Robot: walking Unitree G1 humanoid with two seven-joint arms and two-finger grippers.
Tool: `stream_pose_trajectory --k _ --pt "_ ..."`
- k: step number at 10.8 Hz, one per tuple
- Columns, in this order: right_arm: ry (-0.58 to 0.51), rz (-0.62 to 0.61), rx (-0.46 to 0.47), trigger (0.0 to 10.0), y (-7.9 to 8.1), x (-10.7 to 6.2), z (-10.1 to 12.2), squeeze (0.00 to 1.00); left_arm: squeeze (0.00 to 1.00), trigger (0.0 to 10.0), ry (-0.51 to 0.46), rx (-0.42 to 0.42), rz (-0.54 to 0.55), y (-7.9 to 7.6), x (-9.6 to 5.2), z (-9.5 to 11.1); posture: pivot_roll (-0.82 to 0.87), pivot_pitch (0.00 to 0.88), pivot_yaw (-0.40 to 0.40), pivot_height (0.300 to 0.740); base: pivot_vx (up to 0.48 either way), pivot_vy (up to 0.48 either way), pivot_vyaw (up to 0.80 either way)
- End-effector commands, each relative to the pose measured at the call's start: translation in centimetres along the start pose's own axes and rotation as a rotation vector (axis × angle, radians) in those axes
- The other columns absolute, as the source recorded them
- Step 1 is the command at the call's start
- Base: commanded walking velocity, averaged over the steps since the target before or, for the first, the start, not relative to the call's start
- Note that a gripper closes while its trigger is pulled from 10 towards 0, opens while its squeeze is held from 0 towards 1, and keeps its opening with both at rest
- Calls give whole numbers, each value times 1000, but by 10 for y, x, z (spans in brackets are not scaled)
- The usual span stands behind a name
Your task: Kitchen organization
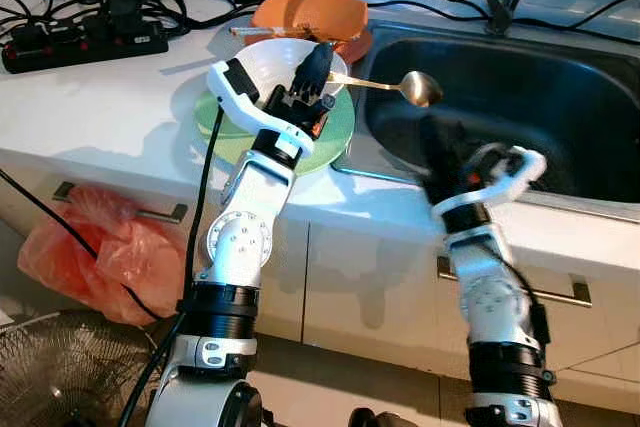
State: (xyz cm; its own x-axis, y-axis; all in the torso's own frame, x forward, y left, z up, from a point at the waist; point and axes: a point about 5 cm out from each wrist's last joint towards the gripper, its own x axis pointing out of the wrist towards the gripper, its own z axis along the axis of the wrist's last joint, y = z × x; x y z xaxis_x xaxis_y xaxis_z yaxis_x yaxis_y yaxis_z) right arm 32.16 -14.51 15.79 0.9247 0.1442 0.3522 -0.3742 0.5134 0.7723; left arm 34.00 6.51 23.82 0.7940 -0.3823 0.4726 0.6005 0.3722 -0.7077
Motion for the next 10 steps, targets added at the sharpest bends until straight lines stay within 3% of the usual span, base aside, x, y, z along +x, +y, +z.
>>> stream_pose_trajectory --k 1,5,10 --pt "-37 8 37 10000 4 3 9 0 0 10000 14 -165 -5 -13 1 -35 156 112 -19 740 0 0 0" --pt "-49 28 133 10000 10 6 14 0 0 10000 56 -193 -17 -13 -1 -42 157 110 -21 740 0 0 0" --pt "-36 38 156 10000 11 9 14 0 0 10000 76 -201 -40 -17 -1 -47 158 103 -23 740 0 0 0"
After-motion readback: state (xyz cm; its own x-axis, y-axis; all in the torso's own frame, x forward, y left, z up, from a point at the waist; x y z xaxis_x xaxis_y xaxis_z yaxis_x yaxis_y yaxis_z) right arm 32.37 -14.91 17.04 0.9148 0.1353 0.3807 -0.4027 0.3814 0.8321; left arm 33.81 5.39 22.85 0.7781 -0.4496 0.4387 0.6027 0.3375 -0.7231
